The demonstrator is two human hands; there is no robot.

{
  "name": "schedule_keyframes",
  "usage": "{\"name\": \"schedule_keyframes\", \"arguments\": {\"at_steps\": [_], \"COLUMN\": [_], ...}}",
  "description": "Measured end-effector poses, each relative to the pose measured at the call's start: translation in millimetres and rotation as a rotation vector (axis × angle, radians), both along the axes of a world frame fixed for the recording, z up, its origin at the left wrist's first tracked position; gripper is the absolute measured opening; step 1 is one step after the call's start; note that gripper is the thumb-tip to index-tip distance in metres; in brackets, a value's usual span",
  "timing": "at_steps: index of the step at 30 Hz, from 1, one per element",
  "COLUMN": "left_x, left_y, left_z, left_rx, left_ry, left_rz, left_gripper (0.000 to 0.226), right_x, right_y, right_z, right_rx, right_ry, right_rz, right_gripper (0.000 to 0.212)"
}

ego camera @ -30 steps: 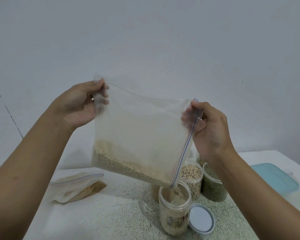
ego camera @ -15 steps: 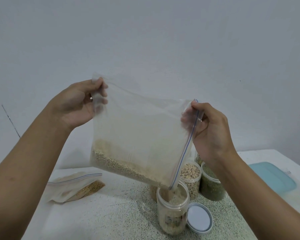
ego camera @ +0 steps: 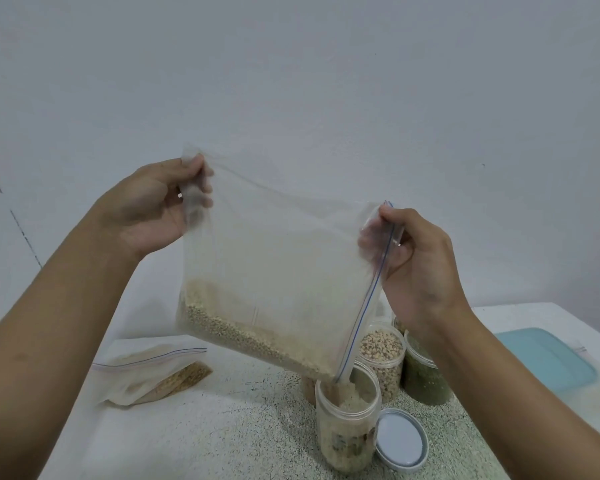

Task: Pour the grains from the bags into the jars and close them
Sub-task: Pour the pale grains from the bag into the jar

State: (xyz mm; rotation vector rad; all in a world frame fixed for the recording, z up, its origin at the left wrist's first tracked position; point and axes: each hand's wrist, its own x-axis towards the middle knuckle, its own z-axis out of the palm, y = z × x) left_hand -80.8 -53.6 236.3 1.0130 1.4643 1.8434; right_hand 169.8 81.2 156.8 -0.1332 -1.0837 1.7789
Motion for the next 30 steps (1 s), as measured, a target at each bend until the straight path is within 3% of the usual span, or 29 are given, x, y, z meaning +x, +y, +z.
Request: {"name": "schedule_keyframes", "arguments": {"at_steps": [20,30], "left_x": [-3.8,-5.3], "left_y": [-5.2,-6.1], "left_z": [2.3,3.2], "left_rx": [0.012,-0.002], "left_ry": [0.002,0.005], "left_rz": [-0.021,-0.006], "left_gripper": [0.013,0.026], "right_x": [-3.8,-6.2], "right_y": [-6.1,-5.6], "right_z": [1.5,2.5], "right_rx": [0.001,0.012], "right_ry": [-0.012,-0.012], "right_rz": [0.004,-0.017], "right_gripper": [0.034,0.029]}}
